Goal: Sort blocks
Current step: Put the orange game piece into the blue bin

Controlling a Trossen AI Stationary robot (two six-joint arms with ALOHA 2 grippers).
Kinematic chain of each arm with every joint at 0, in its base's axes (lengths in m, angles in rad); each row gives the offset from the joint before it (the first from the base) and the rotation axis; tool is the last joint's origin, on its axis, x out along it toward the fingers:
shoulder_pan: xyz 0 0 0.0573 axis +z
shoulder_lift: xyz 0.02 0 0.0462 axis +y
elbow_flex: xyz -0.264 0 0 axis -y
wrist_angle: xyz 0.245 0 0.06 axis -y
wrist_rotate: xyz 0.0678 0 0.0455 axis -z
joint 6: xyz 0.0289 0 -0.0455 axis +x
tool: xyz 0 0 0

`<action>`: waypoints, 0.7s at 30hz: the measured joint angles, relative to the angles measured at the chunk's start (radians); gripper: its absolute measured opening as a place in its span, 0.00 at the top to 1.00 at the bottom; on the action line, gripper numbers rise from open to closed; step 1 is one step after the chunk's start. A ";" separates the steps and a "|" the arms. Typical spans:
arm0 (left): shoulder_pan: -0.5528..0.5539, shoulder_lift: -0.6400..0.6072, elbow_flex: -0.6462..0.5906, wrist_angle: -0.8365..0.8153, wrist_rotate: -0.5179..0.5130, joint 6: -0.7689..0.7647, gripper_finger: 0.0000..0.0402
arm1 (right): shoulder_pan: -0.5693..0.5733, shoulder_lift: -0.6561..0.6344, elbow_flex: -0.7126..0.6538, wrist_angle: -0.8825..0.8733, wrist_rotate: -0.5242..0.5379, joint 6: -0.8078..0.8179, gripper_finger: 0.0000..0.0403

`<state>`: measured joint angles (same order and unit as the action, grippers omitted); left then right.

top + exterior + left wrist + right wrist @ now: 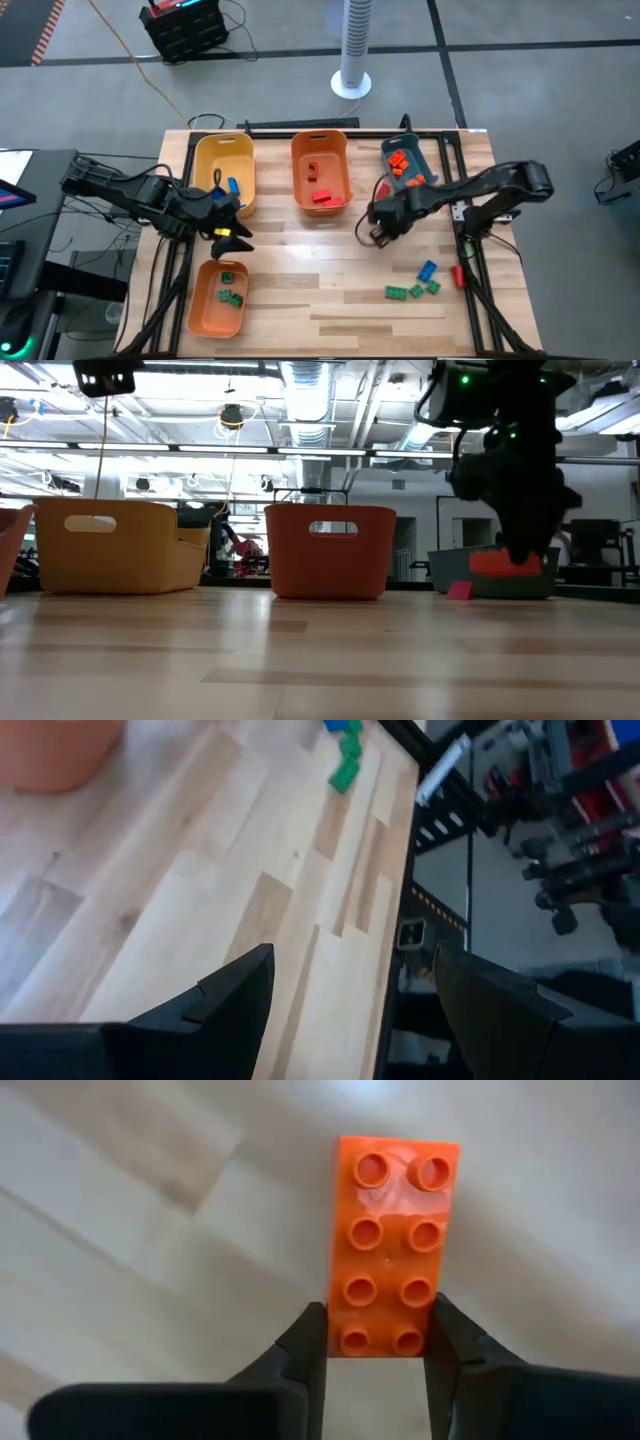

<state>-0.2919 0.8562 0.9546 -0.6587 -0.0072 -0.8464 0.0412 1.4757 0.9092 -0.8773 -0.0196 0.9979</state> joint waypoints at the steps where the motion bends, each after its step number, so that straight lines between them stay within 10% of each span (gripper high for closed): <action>1: 0.000 0.000 0.000 0.002 -0.010 -0.010 0.33 | -0.027 -0.032 -0.001 -0.022 0.013 -0.036 0.72; 11: 0.000 0.000 0.000 0.035 -0.106 -0.098 0.33 | -0.364 -0.341 0.000 -0.094 0.174 -0.276 0.70; 21: 0.013 0.000 0.000 0.044 -0.160 -0.104 0.33 | -0.666 -0.344 0.000 -0.107 0.173 -0.537 0.61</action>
<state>-0.2787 0.8566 0.9550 -0.6151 -0.1673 -0.9507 -0.6244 1.1313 0.9096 -0.9839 0.1535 0.4606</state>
